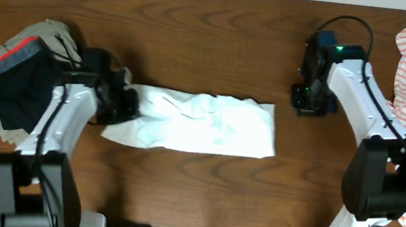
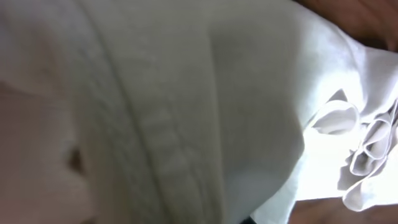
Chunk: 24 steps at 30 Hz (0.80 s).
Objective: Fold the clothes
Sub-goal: 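Fold the strip's left end rightward over the bundle with the left gripper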
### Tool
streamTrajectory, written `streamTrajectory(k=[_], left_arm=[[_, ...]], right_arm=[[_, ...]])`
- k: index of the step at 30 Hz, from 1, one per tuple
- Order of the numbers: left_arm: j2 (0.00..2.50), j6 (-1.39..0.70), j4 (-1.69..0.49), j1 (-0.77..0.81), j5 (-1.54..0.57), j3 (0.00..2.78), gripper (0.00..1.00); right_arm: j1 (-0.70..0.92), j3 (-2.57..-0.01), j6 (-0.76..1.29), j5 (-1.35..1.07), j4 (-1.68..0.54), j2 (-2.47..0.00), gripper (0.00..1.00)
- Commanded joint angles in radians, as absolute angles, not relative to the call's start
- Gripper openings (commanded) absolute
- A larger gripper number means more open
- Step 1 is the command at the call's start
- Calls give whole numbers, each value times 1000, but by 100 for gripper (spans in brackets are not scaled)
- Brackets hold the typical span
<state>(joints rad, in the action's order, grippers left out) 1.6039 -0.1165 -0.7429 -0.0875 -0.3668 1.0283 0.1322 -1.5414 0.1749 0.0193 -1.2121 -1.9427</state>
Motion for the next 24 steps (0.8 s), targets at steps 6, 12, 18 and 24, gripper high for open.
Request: streamTrajectory(k=[6,12,18,24], left_arm=[[1580,-97,-883,-154,-215,1198,6],[1580,-134,-929,-130,-225,1336,6],[1581,-220,-925,29,-253,1367,6],[1585,-286,-880,255,-183,1367,6]], right_arm=[[31,-1547,163,31,-1234,-1949,20],[-34,-1547,163,30,-1247,-1949,20],[-55,-1547,147,30,-1261,-1949,20],[-52,-1547,147,29,-1273,-1949,20]])
